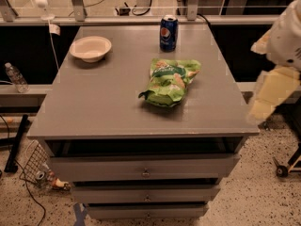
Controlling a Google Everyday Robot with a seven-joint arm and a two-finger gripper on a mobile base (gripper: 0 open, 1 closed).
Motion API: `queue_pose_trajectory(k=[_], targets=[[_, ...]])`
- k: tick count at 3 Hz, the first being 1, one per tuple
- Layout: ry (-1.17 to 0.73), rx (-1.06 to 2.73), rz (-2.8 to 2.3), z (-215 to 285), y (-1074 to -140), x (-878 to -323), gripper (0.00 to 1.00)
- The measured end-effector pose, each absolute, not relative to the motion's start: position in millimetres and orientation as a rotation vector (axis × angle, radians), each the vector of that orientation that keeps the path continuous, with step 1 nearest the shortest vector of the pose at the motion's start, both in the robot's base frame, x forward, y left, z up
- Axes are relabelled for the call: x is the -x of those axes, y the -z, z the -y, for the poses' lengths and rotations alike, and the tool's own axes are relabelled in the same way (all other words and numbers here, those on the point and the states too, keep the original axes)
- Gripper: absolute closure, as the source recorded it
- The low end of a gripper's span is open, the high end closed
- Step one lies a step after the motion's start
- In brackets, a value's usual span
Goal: Move green rice chip bag near paper bowl
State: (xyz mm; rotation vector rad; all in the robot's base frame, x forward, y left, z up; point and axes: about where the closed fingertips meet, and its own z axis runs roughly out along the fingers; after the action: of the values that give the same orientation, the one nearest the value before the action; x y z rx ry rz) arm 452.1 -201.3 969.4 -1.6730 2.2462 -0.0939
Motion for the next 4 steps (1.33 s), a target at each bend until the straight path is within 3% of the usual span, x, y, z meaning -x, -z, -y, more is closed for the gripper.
queue_pose_trajectory(k=[2,4], targets=[[0.001,1.412,-2.317,122.7,-923.8,-513.1,0.00],[-0.024,1.248,-2.388,68.0,-889.0,-537.1,0.00]])
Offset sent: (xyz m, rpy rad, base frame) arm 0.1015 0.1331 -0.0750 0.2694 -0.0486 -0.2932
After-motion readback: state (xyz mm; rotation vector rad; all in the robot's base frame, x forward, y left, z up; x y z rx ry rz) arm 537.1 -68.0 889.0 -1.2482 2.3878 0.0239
